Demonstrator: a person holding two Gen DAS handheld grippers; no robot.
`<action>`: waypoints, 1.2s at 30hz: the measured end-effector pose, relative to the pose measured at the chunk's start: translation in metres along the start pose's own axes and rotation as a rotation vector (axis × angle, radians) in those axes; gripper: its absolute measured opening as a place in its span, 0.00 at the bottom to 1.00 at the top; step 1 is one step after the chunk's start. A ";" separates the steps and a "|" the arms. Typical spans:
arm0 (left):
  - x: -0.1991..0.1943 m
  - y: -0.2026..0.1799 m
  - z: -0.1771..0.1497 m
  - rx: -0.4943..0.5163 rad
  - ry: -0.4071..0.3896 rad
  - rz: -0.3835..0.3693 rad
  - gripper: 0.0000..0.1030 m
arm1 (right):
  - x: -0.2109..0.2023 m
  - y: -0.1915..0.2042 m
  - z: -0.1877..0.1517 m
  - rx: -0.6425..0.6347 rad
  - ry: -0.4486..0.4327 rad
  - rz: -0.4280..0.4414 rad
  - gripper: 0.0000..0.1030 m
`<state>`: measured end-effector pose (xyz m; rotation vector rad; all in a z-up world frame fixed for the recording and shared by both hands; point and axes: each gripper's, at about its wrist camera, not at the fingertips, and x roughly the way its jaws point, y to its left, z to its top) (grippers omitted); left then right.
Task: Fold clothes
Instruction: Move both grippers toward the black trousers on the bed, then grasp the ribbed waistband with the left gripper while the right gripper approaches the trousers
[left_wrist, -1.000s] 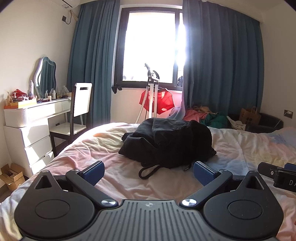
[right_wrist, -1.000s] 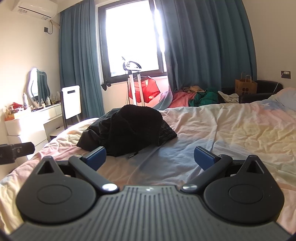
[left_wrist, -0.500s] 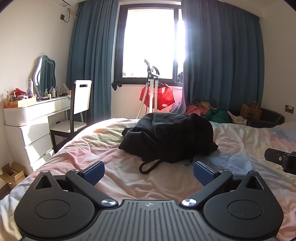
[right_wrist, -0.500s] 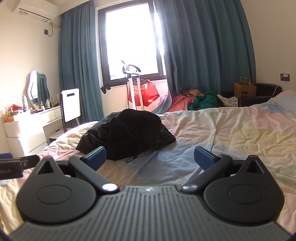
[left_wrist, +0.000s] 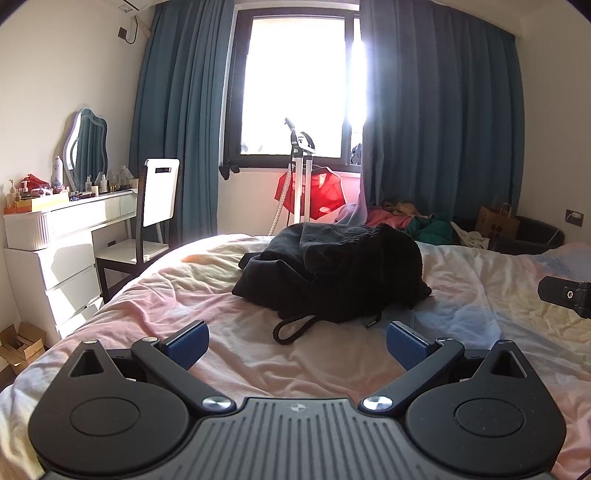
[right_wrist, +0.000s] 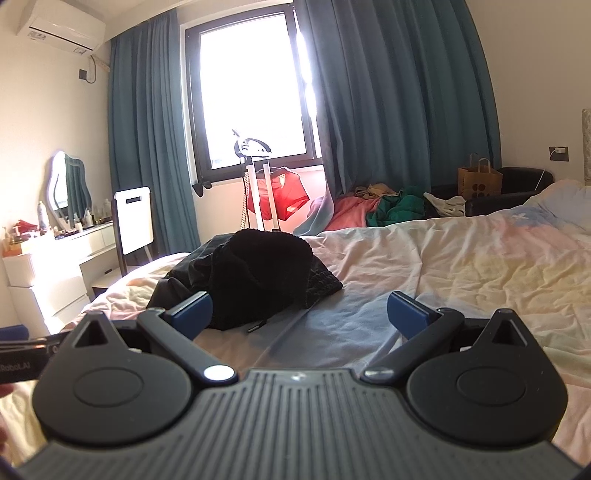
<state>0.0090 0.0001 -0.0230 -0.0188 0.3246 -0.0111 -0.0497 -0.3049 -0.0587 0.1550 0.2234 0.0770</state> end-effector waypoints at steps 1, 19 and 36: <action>0.001 0.000 -0.001 0.002 0.002 0.000 1.00 | 0.000 -0.001 0.000 0.005 0.001 -0.001 1.00; 0.047 -0.029 -0.010 0.133 0.077 0.027 1.00 | -0.005 -0.020 0.014 0.058 0.009 -0.033 1.00; 0.288 -0.185 0.058 0.615 0.025 0.159 0.99 | 0.055 -0.093 -0.007 0.269 0.089 -0.115 1.00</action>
